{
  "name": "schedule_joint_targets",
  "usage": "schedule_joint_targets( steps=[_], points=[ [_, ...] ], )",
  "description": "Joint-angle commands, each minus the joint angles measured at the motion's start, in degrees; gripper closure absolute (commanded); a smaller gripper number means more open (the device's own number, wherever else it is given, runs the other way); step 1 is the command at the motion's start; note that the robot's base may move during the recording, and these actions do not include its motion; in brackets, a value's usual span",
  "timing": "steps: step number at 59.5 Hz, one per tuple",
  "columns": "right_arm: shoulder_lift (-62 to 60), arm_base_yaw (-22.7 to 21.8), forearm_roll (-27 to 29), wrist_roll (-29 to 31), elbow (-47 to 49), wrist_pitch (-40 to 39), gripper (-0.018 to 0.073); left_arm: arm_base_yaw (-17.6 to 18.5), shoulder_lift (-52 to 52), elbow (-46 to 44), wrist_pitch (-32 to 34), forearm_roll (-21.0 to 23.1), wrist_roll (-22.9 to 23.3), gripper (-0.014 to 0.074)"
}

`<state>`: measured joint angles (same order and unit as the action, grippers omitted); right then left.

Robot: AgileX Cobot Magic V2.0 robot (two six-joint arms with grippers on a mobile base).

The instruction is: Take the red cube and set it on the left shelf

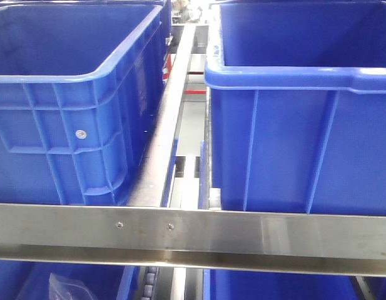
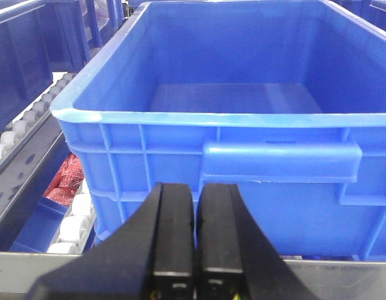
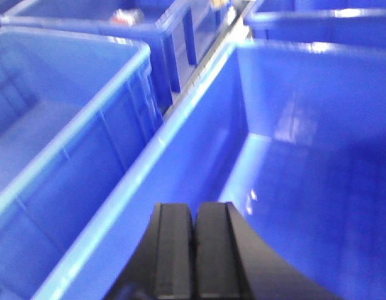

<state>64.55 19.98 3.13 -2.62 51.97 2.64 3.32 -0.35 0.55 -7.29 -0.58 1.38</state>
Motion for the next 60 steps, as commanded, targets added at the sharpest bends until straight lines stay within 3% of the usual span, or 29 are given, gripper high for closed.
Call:
schedule_joint_targets(
  steps=[1, 19, 45, 60],
  points=[
    [-1.18, -0.31, -0.40, 0.40, 2.22, -6.21, 0.0494, 0.29, -0.85, 1.32, 5.03, 0.22, 0.05, 0.0495],
    [-8.47, -5.94, -0.40, 0.40, -1.20, -5.53, 0.0494, 0.29, -0.85, 1.32, 5.03, 0.22, 0.05, 0.0495],
    [-31.92, -17.32, -0.45, 0.40, -22.65, -5.53, 0.0494, 0.29, -0.85, 1.32, 5.03, 0.22, 0.05, 0.0495],
    [-46.21, -19.77, -2.10, 0.40, -34.33, -5.53, 0.0494, 0.29, -0.85, 1.32, 5.03, 0.22, 0.05, 0.0495]
  ],
)
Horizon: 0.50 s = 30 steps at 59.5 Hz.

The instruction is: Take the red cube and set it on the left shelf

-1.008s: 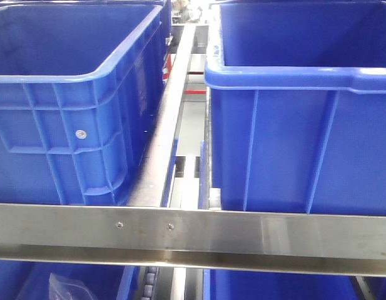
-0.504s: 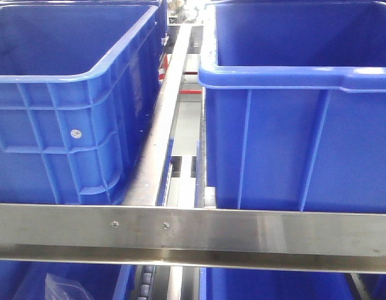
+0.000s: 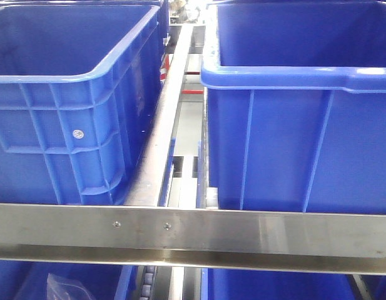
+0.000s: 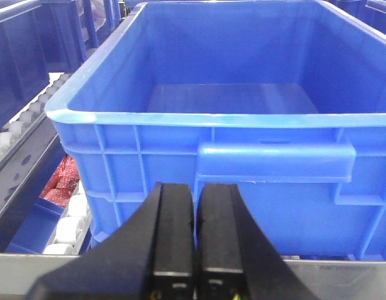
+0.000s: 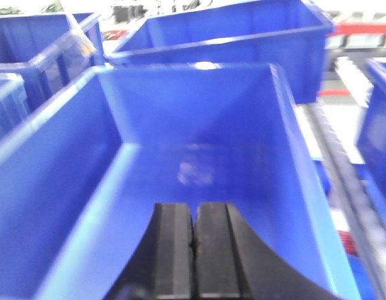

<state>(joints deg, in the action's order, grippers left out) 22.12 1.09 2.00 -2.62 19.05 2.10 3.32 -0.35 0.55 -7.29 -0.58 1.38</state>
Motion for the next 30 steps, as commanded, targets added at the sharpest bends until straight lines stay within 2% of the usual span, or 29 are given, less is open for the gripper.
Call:
schedule_joint_targets(
  steps=[1, 30],
  points=[
    [-4.48, -1.06, -1.01, 0.40, -1.96, -4.99, 0.0494, 0.29, -0.85, 1.32, 5.03, 0.22, 0.05, 0.0495],
    [-22.68, -1.48, -1.07, 0.40, -16.05, -5.15, 0.0494, 0.29, -0.85, 1.32, 5.03, 0.22, 0.05, 0.0495]
  ],
)
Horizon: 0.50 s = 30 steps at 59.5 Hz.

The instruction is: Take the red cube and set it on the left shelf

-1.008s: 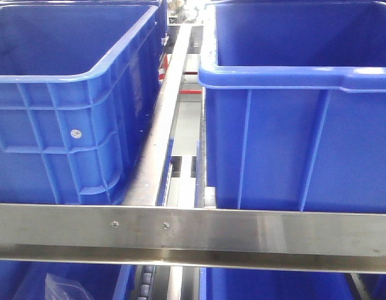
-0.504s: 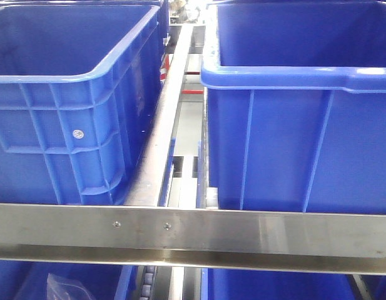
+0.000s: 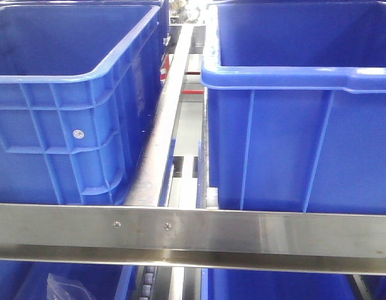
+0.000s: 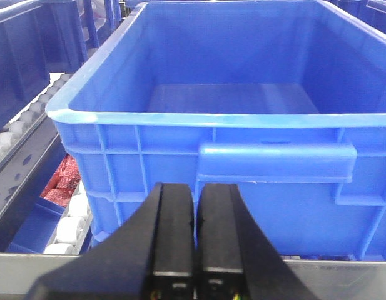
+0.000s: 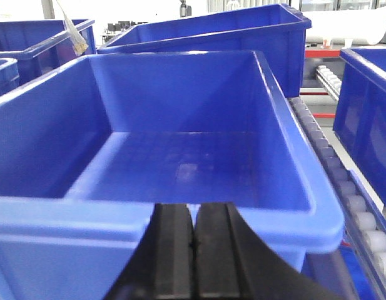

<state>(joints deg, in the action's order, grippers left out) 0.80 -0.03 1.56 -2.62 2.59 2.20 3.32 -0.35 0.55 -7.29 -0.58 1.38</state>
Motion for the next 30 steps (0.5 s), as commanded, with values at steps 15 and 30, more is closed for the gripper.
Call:
schedule_joint_targets(
  steps=[15, 30],
  points=[
    [-2.66, -0.41, -0.63, 0.40, -2.56, -7.24, 0.0494, 0.29, -0.85, 1.32, 5.03, 0.22, 0.05, 0.0495],
    [-2.61, -0.41, -0.63, 0.40, -3.28, -8.09, 0.0494, 0.29, -0.85, 1.32, 5.03, 0.22, 0.05, 0.0495]
  ],
)
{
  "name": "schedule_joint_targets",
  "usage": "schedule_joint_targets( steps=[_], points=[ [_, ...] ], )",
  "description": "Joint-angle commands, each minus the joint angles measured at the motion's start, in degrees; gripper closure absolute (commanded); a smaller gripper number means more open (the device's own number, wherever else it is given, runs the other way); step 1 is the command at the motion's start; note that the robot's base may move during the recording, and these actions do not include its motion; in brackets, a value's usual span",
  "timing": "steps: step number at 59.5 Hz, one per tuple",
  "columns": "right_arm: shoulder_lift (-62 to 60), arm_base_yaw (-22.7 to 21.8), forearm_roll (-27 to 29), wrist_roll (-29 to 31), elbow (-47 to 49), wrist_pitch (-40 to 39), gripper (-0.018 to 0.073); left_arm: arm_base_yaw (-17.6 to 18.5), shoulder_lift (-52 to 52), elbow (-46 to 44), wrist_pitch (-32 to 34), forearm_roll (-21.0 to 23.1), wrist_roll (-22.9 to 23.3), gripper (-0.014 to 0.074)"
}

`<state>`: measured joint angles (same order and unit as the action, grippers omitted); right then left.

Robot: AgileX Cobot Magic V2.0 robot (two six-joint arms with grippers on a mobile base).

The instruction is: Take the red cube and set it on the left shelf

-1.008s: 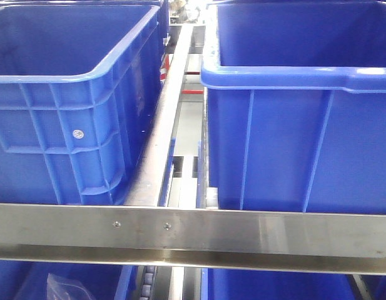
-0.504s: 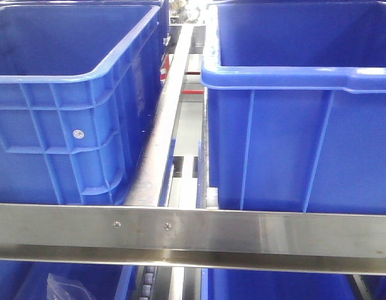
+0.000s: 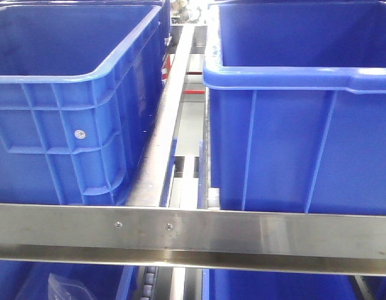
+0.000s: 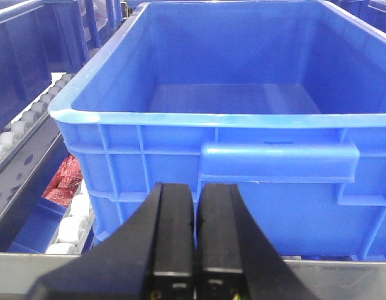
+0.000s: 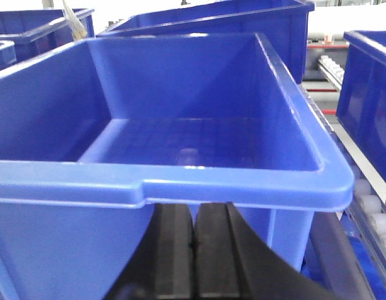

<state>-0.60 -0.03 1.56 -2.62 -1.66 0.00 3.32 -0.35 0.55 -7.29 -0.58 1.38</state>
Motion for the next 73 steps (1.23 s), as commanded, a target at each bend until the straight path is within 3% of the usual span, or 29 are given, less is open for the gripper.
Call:
schedule_joint_targets(
  steps=[1, 73],
  points=[
    [-1.21, -0.41, -0.63, 0.40, 0.97, -5.89, 0.0494, 0.29, -0.85, 1.32, 5.03, 0.22, 0.05, 0.0495],
    [-1.21, -0.41, -0.61, 0.40, 0.97, -5.50, 0.0494, 0.29, -0.85, 1.32, 5.03, 0.22, 0.05, 0.0495]
  ],
)
